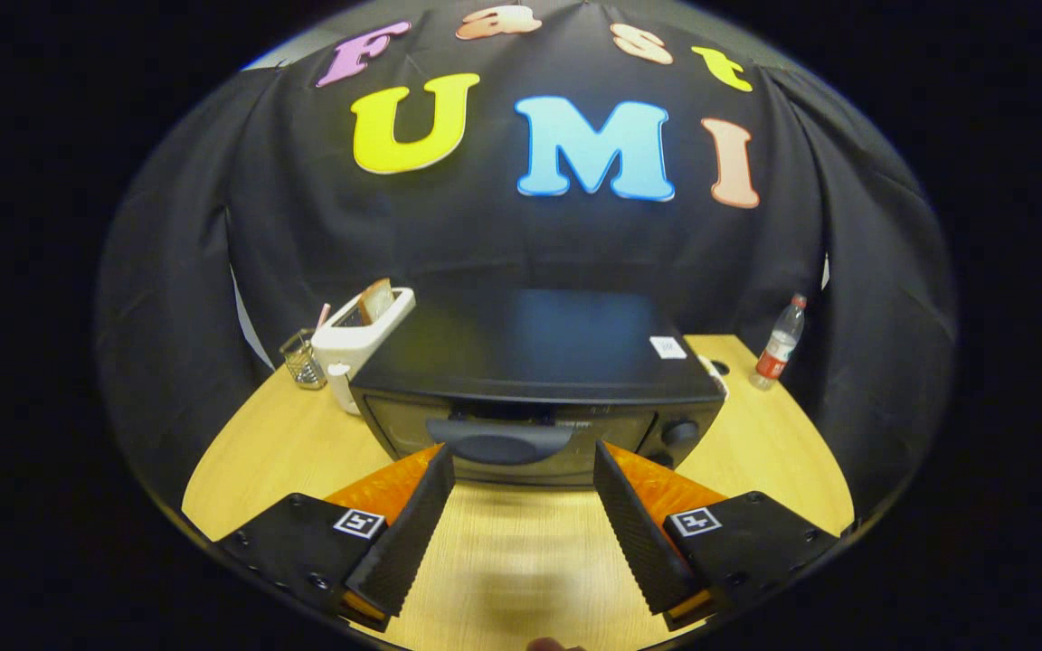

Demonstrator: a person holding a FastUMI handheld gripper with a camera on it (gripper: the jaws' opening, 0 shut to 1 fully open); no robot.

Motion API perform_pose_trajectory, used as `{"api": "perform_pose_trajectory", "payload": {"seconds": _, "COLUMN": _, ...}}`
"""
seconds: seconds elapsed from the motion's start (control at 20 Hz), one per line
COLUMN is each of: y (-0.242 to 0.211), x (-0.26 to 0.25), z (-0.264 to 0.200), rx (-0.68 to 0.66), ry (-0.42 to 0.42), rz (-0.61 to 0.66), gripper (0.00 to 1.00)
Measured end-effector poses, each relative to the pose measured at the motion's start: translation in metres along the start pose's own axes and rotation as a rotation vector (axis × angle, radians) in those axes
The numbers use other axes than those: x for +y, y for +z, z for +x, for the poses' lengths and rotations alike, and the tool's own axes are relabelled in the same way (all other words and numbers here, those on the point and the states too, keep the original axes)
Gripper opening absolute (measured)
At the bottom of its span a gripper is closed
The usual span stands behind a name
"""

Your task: Open the toaster oven, put the food inside, and close the toaster oven door.

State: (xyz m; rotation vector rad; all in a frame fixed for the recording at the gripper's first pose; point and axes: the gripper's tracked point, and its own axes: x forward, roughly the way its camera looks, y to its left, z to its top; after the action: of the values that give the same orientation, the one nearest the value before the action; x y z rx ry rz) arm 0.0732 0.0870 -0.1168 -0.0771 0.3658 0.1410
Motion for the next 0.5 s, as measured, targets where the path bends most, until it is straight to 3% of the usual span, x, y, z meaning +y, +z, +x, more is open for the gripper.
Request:
{"api": "perform_pose_trajectory", "payload": {"seconds": 0.25, "y": 0.050, "x": -0.036, "z": -0.042, "rx": -0.182, "ry": -0.033, "rz": -0.023, "gripper": 0.98}}
{"api": "perform_pose_trajectory", "payload": {"seconds": 0.5, "y": 0.059, "x": -0.074, "z": -0.076, "rx": -0.240, "ry": -0.071, "rz": 0.023, "gripper": 0.98}}
